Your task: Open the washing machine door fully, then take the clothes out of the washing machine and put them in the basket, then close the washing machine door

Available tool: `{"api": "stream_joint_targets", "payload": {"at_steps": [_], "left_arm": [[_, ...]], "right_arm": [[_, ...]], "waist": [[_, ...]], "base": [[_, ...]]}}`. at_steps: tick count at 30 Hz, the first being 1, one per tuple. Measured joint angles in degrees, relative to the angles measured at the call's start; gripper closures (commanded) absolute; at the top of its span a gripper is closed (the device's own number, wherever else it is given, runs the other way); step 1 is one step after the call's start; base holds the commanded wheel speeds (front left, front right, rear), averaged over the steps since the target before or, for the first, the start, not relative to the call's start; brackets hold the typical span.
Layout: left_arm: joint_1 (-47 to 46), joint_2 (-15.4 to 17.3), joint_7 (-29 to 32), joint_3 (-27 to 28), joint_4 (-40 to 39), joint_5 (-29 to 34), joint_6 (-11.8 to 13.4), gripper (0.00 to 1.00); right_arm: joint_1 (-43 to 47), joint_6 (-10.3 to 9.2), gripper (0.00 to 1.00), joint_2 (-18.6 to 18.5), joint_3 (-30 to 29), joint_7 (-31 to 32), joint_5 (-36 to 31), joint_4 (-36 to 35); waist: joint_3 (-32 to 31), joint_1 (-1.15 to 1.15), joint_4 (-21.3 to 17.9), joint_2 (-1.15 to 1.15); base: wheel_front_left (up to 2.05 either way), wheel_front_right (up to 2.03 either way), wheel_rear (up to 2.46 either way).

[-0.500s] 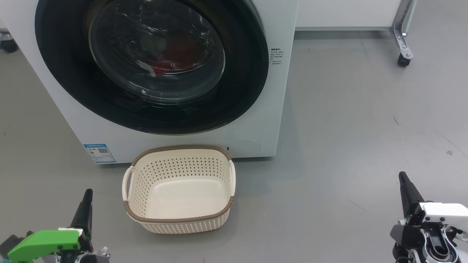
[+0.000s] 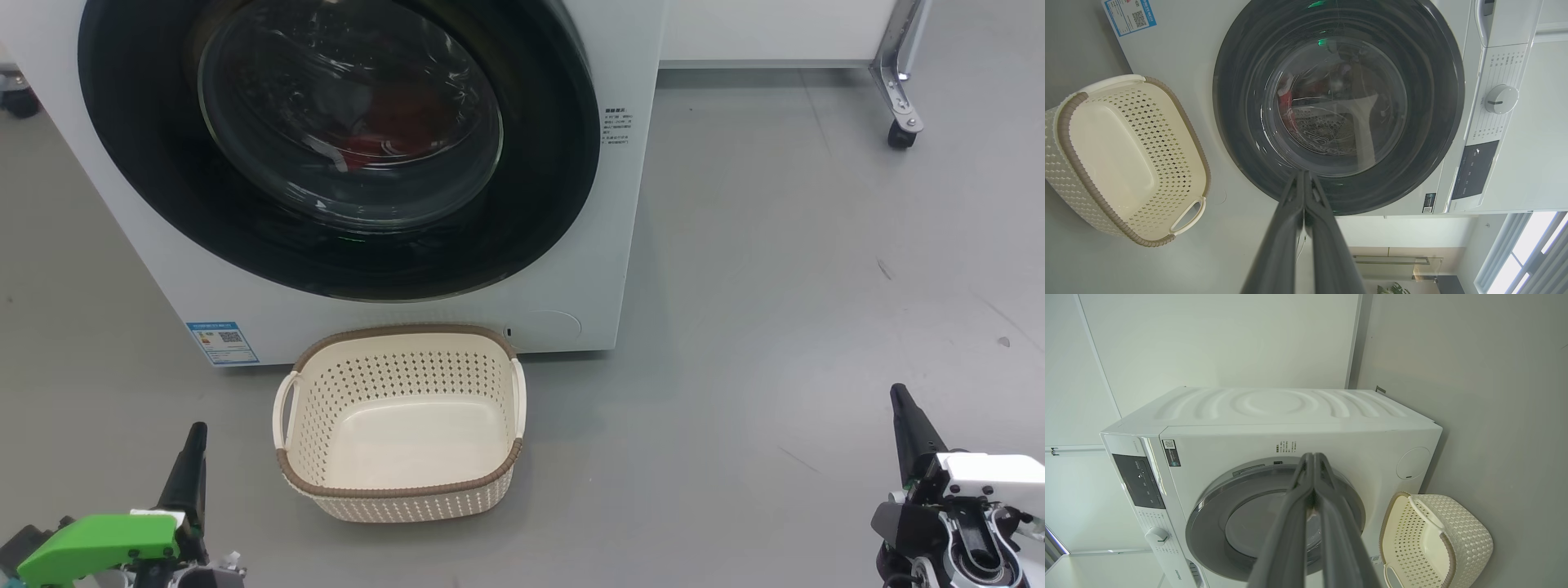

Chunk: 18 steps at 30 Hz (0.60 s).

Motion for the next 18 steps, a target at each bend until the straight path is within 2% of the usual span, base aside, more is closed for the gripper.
{"api": "stream_joint_targets", "payload": {"at_steps": [11,12,13,14,17,18], "left_arm": [[0.00,-0.01,0.09,0.01,0.00,0.00,0.00,1.00],[0.00,-0.01,0.09,0.00,0.02,0.00,0.00,0.00],[0.20,-0.10,0.07,-0.10,0.49,-0.04,0.03,0.00],[0.59,-0.32,0.07,-0.19,1.12,-0.08,0.05,1.00],[2.28,-1.31,0.07,-0.38,3.07,-0.09,0.05,1.00],[2.85,-1.65,0.07,-0.44,3.71,-0.09,0.05,0.00]], "right_arm": [[0.00,0.00,1.00,0.00,0.00,0.00,0.00,0.00],[0.01,0.00,0.00,0.00,0.00,0.00,0.00,0.02],[0.25,-0.02,0.00,0.13,0.04,-0.01,0.00,0.43],[0.67,-0.05,1.00,0.43,0.07,-0.01,0.00,1.10],[2.66,-0.05,1.00,1.43,0.18,-0.01,0.00,3.08],[3.27,-0.05,0.00,1.75,0.19,-0.01,0.00,3.75]], "waist": [[0.00,0.00,0.00,0.00],[0.00,0.00,0.00,0.00],[0.00,0.00,0.00,0.00],[0.00,0.00,0.00,0.00],[0.00,0.00,0.00,0.00],[0.00,0.00,0.00,0.00]], "base": [[0.00,0.00,0.00],[0.00,0.00,0.00],[0.00,0.00,0.00],[0.00,0.00,0.00],[0.00,0.00,0.00],[0.00,0.00,0.00]]}}
